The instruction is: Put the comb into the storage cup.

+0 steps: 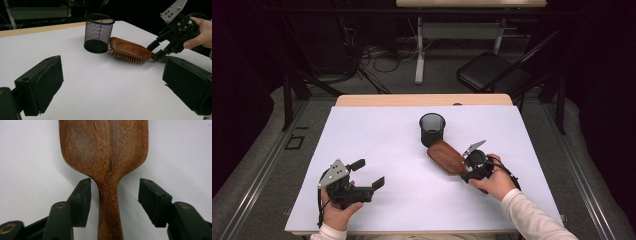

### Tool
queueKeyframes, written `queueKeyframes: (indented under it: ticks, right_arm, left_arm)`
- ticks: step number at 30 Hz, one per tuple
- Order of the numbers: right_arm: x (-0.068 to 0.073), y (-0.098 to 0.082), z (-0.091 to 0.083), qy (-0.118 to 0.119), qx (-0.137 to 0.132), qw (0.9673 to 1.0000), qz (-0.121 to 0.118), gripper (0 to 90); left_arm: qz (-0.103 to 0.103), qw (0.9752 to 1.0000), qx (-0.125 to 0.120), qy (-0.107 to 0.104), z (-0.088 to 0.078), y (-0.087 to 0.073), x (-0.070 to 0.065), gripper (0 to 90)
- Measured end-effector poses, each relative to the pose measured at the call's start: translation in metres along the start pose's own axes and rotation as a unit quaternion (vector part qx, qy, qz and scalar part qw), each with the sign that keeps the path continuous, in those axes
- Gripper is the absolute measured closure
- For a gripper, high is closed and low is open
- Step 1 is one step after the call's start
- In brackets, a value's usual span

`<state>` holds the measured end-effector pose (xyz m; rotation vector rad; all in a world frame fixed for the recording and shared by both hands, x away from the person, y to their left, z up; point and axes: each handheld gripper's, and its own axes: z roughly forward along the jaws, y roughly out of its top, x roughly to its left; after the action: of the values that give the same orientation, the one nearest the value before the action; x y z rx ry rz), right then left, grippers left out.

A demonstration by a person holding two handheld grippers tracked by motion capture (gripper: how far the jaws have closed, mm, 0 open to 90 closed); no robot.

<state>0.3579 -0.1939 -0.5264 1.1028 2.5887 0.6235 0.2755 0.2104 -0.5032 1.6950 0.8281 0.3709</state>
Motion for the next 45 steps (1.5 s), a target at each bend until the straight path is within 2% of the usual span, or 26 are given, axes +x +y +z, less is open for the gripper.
queueKeyframes:
  ticks: [12,22,25,26,37,45]
  right_arm:
    - [-0.001,0.0,0.004,0.003,0.013,0.9999,0.0,47.9]
    - [-0.005,-0.001,0.009,0.013,0.018,0.9997,-0.004,55.1]
    - [-0.003,-0.001,0.008,0.013,0.031,0.9994,0.002,56.8]
    - [-0.004,0.0,0.008,0.013,0.031,0.9994,-0.004,57.3]
    - [-0.004,0.0,0.01,0.019,0.026,0.9994,-0.009,61.3]
    - [-0.003,0.001,0.011,0.024,0.029,0.9992,-0.013,67.7]
  left_arm:
    - [-0.001,1.0,0.0,0.001,0.0,0.0,0.0,3.3]
    - [-0.001,1.0,0.001,0.002,0.0,0.0,0.001,3.2]
    - [-0.002,1.0,0.002,0.0,0.0,0.0,0.001,3.3]
    - [-0.002,1.0,0.001,0.0,0.0,0.0,0.001,3.3]
    - [-0.004,1.0,0.001,-0.001,0.0,-0.001,0.001,3.3]
    - [-0.003,1.0,0.002,0.0,0.0,0.0,0.001,3.3]
